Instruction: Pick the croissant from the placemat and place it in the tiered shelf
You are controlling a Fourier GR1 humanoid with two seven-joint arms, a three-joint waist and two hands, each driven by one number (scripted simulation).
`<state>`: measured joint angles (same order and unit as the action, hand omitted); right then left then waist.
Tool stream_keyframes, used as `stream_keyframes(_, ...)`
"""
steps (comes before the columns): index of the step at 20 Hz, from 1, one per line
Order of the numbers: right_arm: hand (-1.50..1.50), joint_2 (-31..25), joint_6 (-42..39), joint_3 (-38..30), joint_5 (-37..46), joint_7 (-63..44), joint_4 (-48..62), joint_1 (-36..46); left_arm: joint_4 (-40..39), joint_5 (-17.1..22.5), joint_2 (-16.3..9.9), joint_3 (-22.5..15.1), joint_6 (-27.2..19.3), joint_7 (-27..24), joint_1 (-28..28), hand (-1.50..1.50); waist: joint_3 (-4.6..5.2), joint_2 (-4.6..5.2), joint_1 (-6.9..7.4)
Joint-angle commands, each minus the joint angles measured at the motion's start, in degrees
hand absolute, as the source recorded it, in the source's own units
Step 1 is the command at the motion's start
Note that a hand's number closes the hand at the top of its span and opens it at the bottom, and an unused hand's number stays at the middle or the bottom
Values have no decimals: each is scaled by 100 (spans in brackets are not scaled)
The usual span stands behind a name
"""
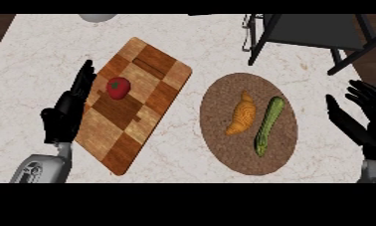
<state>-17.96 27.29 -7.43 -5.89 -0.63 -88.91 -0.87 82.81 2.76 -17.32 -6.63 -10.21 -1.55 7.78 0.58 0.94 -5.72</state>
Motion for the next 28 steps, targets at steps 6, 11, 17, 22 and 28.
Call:
stream_keyframes(6, -150, 1578, 3556, -30, 2040, 1039, -509, -1252, -61, -29, 262, -329, 142, 184, 148, 0, -46, -114, 317)
stream_keyframes(11, -150, 1674, 2933, 1324, 3140, -132, -1280, -1811, -389, -211, 496, -449, 145, 78, 429, 0, -38, -86, 509)
stream_keyframes(17, -150, 1258, 1776, 1203, 4923, -2365, -1409, -1606, -313, -224, 606, -527, 148, -62, 241, 0, -17, -53, 609)
stream_keyframes(22, -150, 1650, 459, 1593, 6336, -3909, -2006, -1520, -172, -202, 467, -460, 230, 281, 395, 0, -14, -74, 641)
stream_keyframes(28, -150, 1653, -1817, 1865, 7120, -5657, -1977, -653, -266, -180, 479, -450, 319, 164, 448, 0, -5, -40, 751)
